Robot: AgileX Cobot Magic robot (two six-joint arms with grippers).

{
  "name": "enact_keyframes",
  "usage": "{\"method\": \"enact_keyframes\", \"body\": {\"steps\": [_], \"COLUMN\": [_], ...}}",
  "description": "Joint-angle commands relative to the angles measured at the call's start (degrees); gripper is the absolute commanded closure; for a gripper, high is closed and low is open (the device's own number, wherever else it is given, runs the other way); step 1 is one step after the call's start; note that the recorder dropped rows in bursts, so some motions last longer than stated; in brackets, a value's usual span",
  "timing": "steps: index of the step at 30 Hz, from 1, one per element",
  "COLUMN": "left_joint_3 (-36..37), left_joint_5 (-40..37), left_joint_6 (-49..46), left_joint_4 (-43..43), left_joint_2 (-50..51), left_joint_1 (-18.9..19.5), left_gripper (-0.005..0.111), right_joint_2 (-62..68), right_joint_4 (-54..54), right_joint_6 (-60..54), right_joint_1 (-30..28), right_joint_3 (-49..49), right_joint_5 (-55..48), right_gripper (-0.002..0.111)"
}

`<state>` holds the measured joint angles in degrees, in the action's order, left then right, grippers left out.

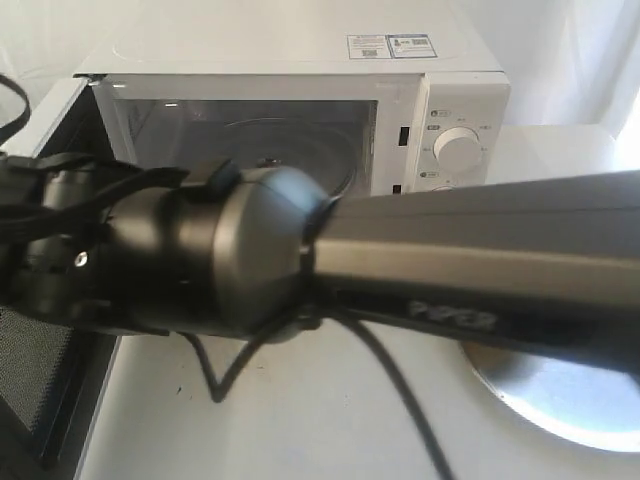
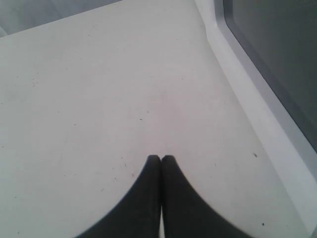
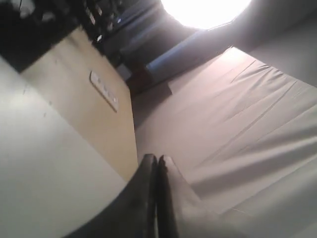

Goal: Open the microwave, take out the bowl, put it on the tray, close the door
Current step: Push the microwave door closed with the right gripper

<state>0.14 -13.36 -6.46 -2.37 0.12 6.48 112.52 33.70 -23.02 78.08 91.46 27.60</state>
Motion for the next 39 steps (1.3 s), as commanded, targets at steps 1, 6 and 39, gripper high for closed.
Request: {"method": "enact_keyframes", "body": {"steps": [1, 6, 39], "left_joint_3": [-0.14, -0.14, -0.14], "left_joint_5": [-0.11, -0.11, -0.11], "left_joint_6": [0.18, 0.18, 0.18], "left_joint_4": [0.46, 0.46, 0.46], "left_joint_2": [-0.12, -0.12, -0.12], "left_joint_1": [-0.3, -0.3, -0.3], "left_gripper": [0.107, 0.107, 0.107], "right_joint_2": [4.27, 2.62, -4.57], "right_joint_4": [-0.53, -0.53, 38.18], "right_joint_6": [-11.77, -22.87, 30.87], "right_joint_1": [0.32, 0.32, -17.62], "right_joint_3": [4.69, 5.16, 5.05], "right_joint_5": [-8.07, -22.31, -83.75], "right_gripper": [0.108, 0.108, 0.108]}}
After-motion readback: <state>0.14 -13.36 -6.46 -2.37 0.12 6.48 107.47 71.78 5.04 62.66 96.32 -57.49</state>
